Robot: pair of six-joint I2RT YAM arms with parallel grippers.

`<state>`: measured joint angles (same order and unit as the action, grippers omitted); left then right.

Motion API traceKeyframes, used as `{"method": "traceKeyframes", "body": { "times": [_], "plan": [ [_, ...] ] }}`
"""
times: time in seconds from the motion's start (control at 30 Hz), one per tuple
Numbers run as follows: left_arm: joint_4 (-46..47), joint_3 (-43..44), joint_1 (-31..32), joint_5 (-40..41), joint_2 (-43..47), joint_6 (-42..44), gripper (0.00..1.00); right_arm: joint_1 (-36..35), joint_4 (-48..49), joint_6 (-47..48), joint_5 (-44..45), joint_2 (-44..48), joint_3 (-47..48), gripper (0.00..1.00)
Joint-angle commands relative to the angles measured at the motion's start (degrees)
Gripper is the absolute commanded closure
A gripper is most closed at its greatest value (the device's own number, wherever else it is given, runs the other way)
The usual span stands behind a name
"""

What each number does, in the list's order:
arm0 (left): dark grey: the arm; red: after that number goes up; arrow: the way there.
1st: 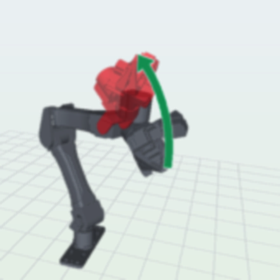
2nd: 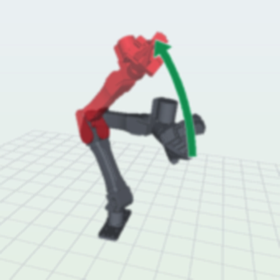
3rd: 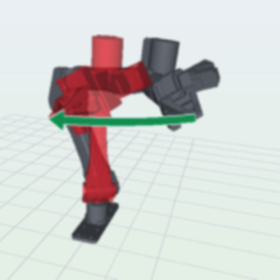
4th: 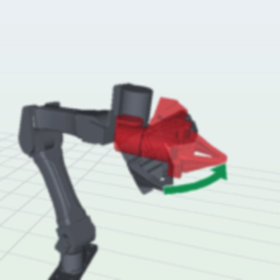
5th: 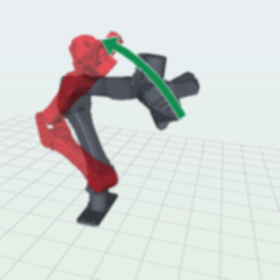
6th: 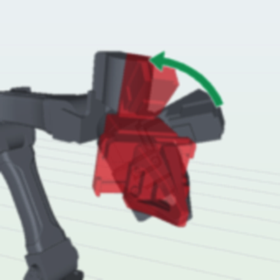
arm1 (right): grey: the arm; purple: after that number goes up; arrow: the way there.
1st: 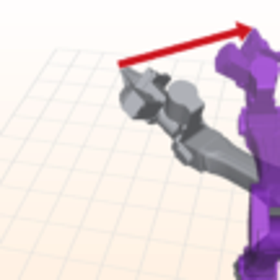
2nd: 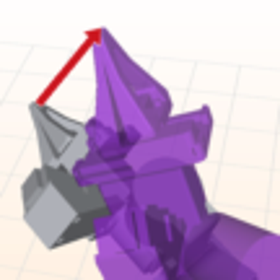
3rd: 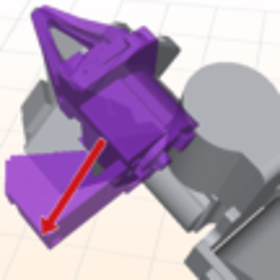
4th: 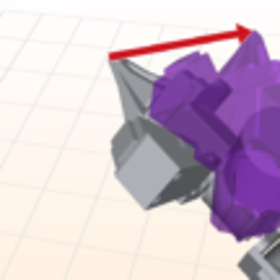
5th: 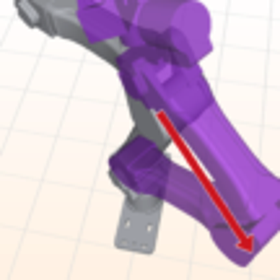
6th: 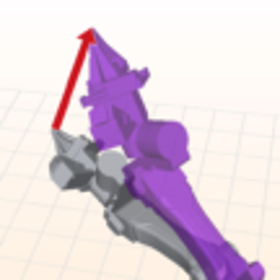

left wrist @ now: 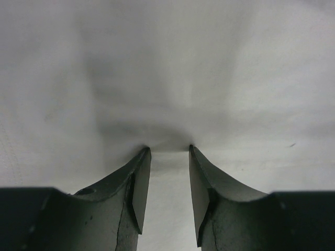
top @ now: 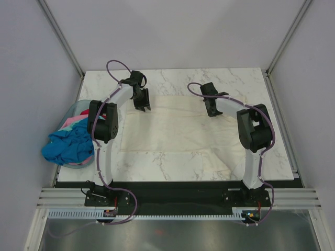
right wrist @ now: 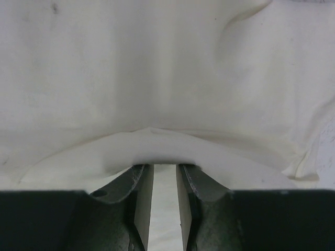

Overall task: Fold and stack the t-shirts
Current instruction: Fold the tshirt

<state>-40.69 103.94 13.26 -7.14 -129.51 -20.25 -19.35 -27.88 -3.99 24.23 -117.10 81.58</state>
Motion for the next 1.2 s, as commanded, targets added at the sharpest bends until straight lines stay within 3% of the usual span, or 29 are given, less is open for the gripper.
{"method": "traceKeyframes", "body": {
  "times": [0.0,0.43,0.63,0.8,1.17],
  "plan": [
    [-0.36,-0.14,-0.07,2.83,-2.68,1.44,0.56,0.28,0.19,-0.05,-3.22,-0.59,1.48,0.68],
    [-0.36,0.03,-0.16,3.09,-2.76,1.44,0.56,0.28,0.19,-0.84,-7.43,4.07,0.86,0.75],
    [-0.36,0.03,-0.07,3.27,-2.76,1.62,0.56,0.54,-0.33,-1.02,-9.37,4.69,0.68,0.69],
    [-0.36,0.03,-0.07,3.45,-2.85,1.62,0.56,0.81,-0.33,-1.28,-11.66,4.95,-0.19,0.71],
    [-0.45,0.39,-0.07,4.06,-2.94,1.79,0.56,0.81,0.11,-2.07,-15.26,4.6,-1.6,0.67]
  ]
}}
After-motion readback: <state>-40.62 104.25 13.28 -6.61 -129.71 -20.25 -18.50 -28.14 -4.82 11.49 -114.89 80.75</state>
